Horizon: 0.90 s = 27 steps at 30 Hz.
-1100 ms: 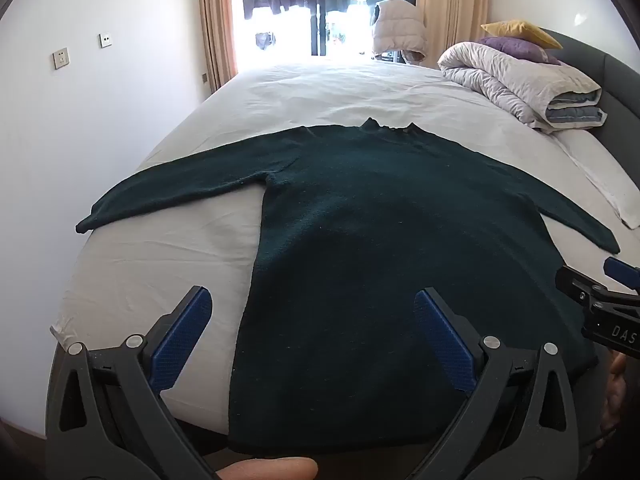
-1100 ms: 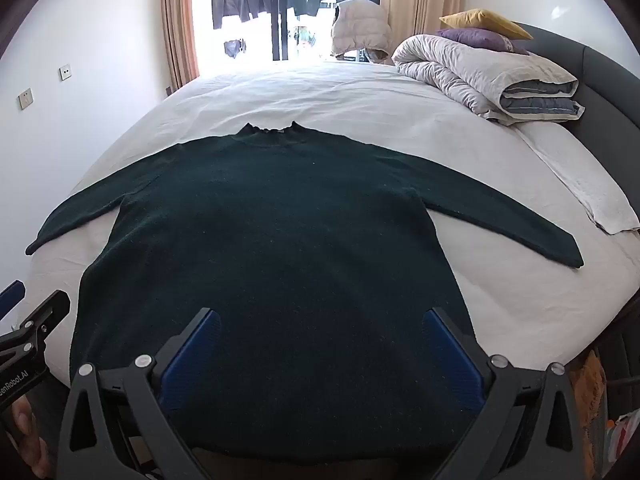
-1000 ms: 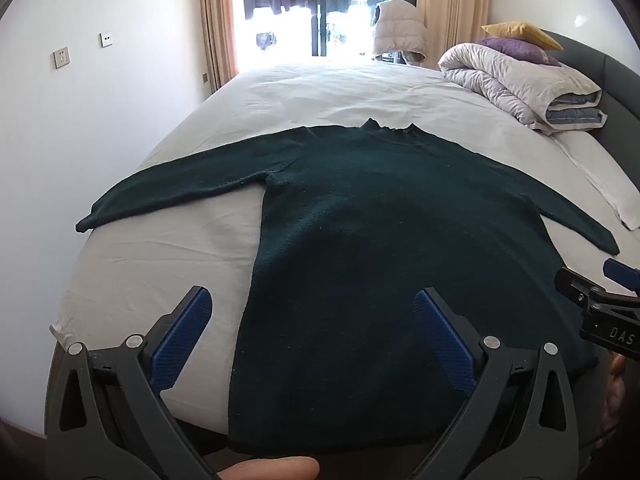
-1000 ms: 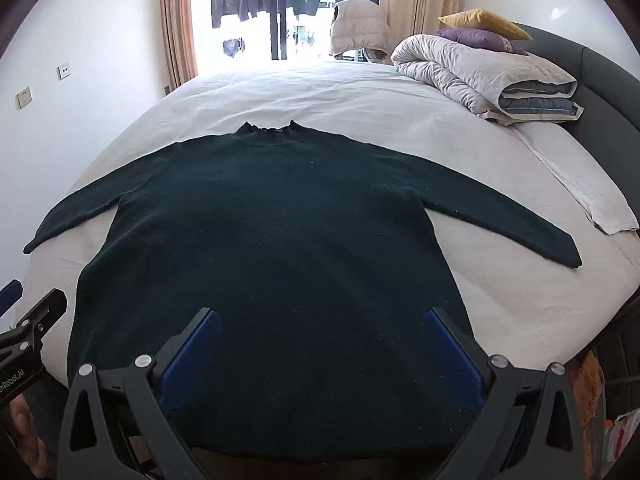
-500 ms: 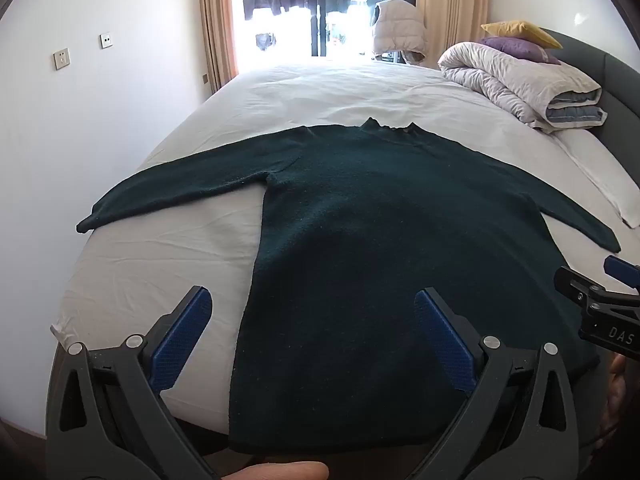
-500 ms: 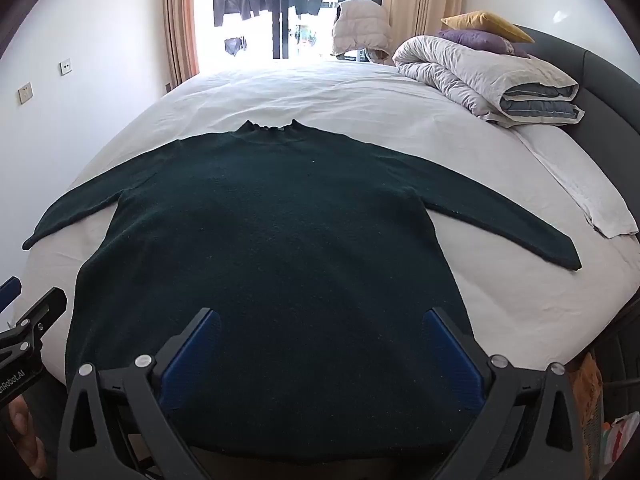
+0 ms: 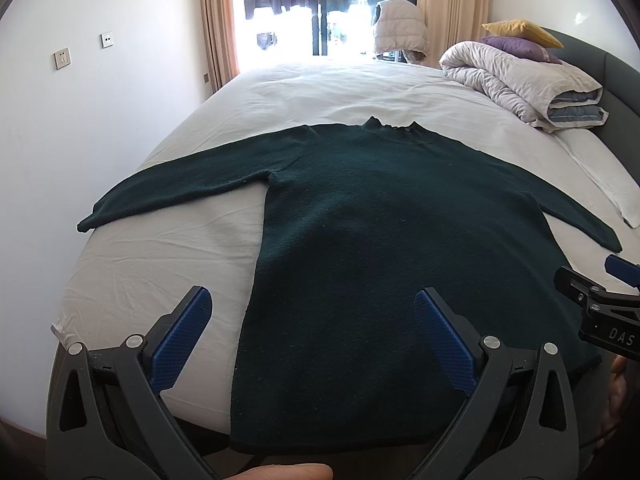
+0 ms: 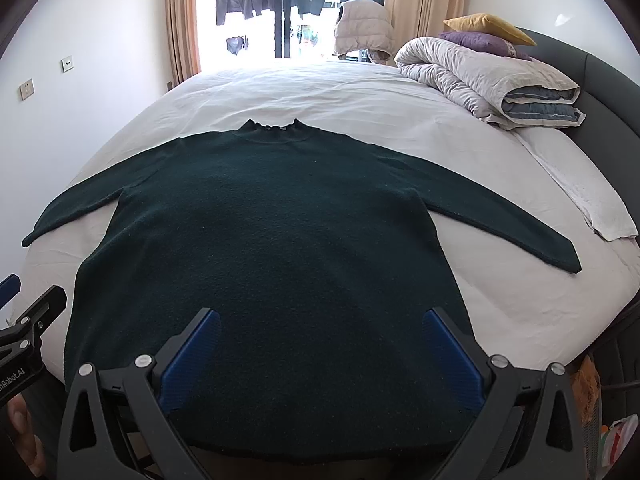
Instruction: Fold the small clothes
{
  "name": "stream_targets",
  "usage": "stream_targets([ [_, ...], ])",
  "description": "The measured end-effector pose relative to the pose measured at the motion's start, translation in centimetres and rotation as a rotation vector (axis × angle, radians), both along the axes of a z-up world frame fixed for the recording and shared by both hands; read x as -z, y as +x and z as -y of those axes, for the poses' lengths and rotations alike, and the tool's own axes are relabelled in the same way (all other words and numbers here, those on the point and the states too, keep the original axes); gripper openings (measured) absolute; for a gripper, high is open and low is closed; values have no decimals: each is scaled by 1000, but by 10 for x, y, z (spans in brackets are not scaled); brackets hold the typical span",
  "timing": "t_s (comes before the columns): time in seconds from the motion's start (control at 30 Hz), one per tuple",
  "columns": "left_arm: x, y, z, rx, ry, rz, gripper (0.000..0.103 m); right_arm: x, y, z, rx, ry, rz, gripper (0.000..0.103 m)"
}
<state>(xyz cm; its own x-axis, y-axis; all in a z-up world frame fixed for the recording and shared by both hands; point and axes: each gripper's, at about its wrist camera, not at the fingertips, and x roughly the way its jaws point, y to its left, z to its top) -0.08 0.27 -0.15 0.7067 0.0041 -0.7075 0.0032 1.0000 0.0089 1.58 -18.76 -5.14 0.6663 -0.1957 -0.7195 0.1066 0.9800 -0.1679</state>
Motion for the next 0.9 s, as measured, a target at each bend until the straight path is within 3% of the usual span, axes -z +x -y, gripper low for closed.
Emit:
stream_targets([
  [0.9,5,1,-1,3,7,-3,103,4,-1,7,-1,10,-4,103],
])
